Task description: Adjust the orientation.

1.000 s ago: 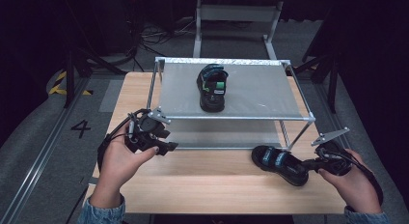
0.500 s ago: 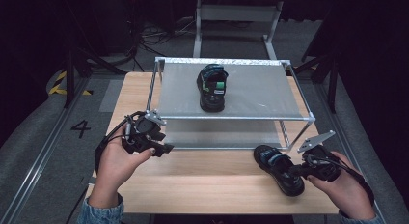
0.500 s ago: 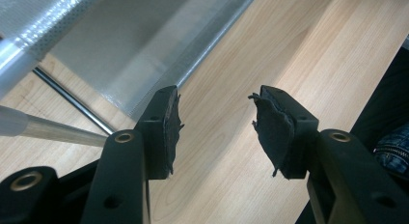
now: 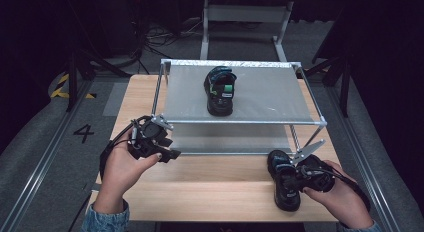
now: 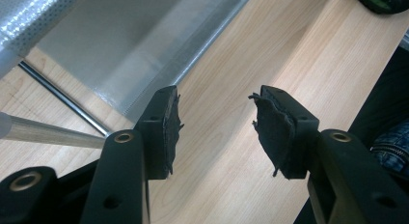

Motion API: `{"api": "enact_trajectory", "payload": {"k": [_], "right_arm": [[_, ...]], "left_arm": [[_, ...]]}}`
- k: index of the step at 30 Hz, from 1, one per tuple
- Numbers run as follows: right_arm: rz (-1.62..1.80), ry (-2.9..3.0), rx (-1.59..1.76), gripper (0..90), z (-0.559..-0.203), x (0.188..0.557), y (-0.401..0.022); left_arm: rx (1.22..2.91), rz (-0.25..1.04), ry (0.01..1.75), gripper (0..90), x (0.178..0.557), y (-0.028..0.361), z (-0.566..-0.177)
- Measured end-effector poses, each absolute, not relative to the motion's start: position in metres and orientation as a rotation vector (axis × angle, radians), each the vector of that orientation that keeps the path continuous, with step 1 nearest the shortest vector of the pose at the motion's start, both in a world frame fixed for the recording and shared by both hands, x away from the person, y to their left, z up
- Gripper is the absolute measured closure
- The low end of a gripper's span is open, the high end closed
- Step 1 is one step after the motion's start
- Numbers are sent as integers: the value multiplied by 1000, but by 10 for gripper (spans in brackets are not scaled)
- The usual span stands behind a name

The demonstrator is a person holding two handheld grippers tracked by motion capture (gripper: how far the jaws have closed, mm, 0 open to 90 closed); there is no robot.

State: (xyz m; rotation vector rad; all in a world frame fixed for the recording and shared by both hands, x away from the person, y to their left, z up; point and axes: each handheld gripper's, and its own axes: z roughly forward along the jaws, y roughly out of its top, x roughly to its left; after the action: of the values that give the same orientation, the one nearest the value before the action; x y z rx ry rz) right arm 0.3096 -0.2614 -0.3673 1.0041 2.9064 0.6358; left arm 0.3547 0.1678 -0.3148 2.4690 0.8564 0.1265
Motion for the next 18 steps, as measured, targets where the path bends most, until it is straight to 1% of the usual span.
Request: {"api": "enact_trajectory", "payload": {"k": [3,7,10,14,18], "right_arm": [[633,2909,1015,821,-367,309,-264],[636,2885,1014,677,-362,309,-269],[660,2820,1031,596,-355,311,-276],[624,2753,1050,537,-356,319,-281],[584,2737,1113,491,-366,333,-285]], "left_arm": [[2471,122,859,508,355,168,-316],[2467,114,868,502,355,169,-316],[2458,115,875,491,354,171,-316],[2478,108,893,485,353,172,-320],[2484,103,910,476,352,174,-323]]}}
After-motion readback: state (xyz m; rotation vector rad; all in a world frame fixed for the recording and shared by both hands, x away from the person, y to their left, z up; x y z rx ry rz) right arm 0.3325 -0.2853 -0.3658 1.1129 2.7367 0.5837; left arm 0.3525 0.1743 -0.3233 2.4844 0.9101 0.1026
